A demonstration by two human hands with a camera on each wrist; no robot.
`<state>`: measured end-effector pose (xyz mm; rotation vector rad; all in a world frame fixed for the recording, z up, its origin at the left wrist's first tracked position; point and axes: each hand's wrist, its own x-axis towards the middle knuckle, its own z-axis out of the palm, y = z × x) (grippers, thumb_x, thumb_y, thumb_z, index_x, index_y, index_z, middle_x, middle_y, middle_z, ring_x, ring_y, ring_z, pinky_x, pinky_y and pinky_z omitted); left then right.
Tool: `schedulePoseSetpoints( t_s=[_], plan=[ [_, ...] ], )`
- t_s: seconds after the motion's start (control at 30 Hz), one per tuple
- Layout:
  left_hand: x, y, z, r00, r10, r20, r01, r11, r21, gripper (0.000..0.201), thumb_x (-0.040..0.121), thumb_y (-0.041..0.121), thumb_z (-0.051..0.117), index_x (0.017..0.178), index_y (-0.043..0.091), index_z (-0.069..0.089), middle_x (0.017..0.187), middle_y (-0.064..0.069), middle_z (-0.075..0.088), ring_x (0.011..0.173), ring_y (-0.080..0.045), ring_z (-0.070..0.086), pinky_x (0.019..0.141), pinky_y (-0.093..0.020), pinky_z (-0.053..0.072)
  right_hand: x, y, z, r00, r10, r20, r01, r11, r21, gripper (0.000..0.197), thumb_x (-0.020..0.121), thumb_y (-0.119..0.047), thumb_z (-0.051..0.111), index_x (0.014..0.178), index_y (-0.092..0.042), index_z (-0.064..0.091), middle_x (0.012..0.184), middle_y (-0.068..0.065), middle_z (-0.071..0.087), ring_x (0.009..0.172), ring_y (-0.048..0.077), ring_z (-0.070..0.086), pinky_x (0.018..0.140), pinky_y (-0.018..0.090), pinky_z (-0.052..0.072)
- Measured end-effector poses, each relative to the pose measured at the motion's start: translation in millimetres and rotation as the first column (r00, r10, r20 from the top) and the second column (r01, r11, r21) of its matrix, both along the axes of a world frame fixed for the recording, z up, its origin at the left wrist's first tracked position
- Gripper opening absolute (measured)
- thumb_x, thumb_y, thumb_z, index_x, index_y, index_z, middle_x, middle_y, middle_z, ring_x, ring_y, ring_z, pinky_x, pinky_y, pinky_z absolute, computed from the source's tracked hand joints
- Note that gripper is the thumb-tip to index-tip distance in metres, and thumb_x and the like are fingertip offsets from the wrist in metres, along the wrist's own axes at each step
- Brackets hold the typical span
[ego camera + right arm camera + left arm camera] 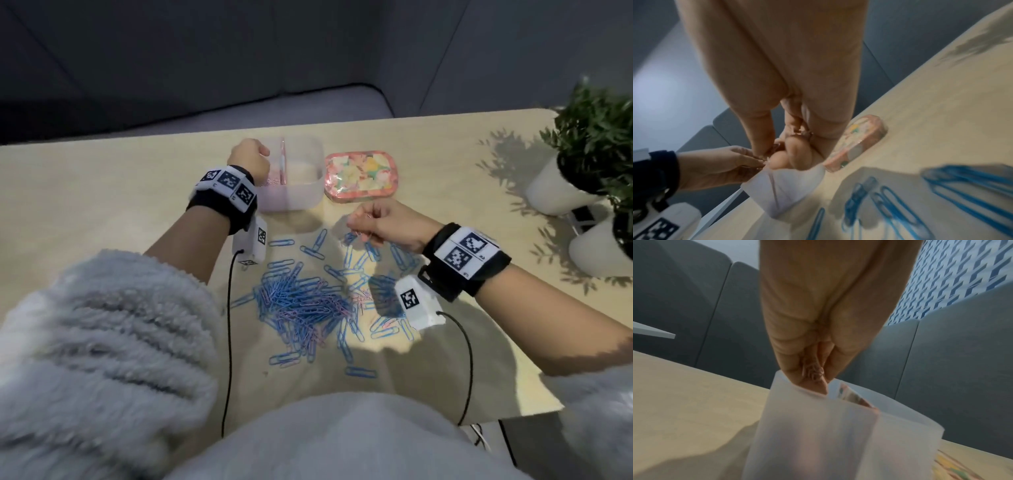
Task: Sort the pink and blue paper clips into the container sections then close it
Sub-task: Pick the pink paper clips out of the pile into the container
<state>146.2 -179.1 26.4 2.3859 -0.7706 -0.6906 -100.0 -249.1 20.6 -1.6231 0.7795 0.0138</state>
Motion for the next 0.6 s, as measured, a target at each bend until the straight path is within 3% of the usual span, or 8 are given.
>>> schedulePoseSetpoints(
  t_s=[0.1,0.17,0.23,0.3,0.4,0.47,0.53,0.6],
  plan=[
    [-2.2,2.4,-5.2,0.999,-0.03,0.017,0.03,0.999,0.012,0.039,0.091,0.004,0.035,0.125,0.009,0.053,0.131,-0.018,0.054,0.118,-0.034,0.054,0.101,-0.037,0.046,34.2,-5.9,5.8,1.0,0.027,0.016,-0.027,1.0,-0.003,0.027,0.091,-0.01,0.055,0.064,-0.01,0.054,0.046,-0.005,0.057,0.036,0.007,0.041,0.035,0.015,0.033],
    [-3.8,11.4,-4.7,0.999,-0.02,0.025,0.023,0.994,-0.104,0.041,0.092,0.002,0.031,0.127,0.006,0.052,0.134,-0.016,0.053,0.123,-0.03,0.05,0.106,-0.032,0.039,57.2,-3.7,12.3,0.998,0.049,0.031,-0.049,0.999,-0.024,0.027,0.091,-0.01,0.055,0.064,-0.009,0.054,0.055,0.001,0.059,0.039,0.007,0.046,0.036,0.014,0.035],
    [-7.8,28.4,-2.1,0.999,0.02,0.043,-0.007,0.96,-0.279,0.041,0.089,-0.003,0.032,0.119,0.004,0.058,0.128,-0.014,0.057,0.12,-0.025,0.052,0.101,-0.024,0.038,82.9,1.2,18.8,0.997,0.072,0.021,-0.07,0.994,-0.086,0.027,0.091,-0.009,0.055,0.064,-0.009,0.053,0.06,0.005,0.056,0.036,0.002,0.048,0.035,0.013,0.035],
    [-14.6,50.8,-4.3,0.997,0.046,0.068,-0.014,0.911,-0.412,0.038,0.084,-0.007,0.035,0.109,0.003,0.063,0.118,-0.014,0.063,0.112,-0.024,0.057,0.092,-0.023,0.042,110.5,6.1,20.5,0.998,0.067,0.01,-0.065,0.986,-0.152,0.028,0.089,-0.008,0.054,0.061,-0.01,0.051,0.059,0.006,0.054,0.037,0.002,0.048,0.036,0.014,0.036],
    [-29.1,90.4,-16.1,0.996,0.084,0.034,-0.06,0.895,-0.443,0.033,0.082,-0.005,0.04,0.102,0.005,0.064,0.111,-0.011,0.065,0.103,-0.02,0.058,0.088,-0.028,0.046,146.2,14.9,16.1,0.999,0.025,0.02,-0.02,0.977,-0.21,0.029,0.085,-0.003,0.051,0.058,-0.012,0.048,0.06,0.007,0.054,0.05,0.014,0.052,0.041,0.02,0.044],
    [-40.3,115.9,-25.1,0.995,0.102,0.008,-0.091,0.916,-0.392,0.026,0.085,-0.002,0.044,0.1,0.005,0.064,0.105,-0.008,0.064,0.096,-0.016,0.056,0.084,-0.027,0.045,163.2,20.8,15.1,1.0,-0.012,0.026,0.018,0.967,-0.255,0.027,0.083,-0.001,0.049,0.059,-0.014,0.045,0.063,0.005,0.054,0.058,0.017,0.056,0.05,0.026,0.051],
    [-51.2,136.5,-35.8,0.999,0.043,0.001,-0.041,0.957,-0.288,0.02,0.087,0.001,0.048,0.097,0.006,0.065,0.097,-0.005,0.063,0.089,-0.014,0.054,0.08,-0.026,0.043,176.4,25.7,12.4,1.0,-0.015,0.023,0.021,0.958,-0.285,0.026,0.084,-0.001,0.048,0.062,-0.016,0.043,0.072,0.005,0.052,0.079,0.027,0.062,0.074,0.035,0.057],
    [-61.7,150.2,-45.3,0.998,-0.064,-0.024,0.058,0.982,-0.182,0.015,0.087,0.004,0.052,0.095,0.008,0.065,0.092,-0.004,0.062,0.084,-0.014,0.054,0.078,-0.026,0.043,182.0,30.6,8.1,0.998,0.043,-0.043,-0.055,0.93,-0.364,0.022,0.085,-0.003,0.044,0.068,-0.017,0.044,0.083,0.009,0.05,0.104,0.035,0.058,0.098,0.042,0.047]
  ],
)
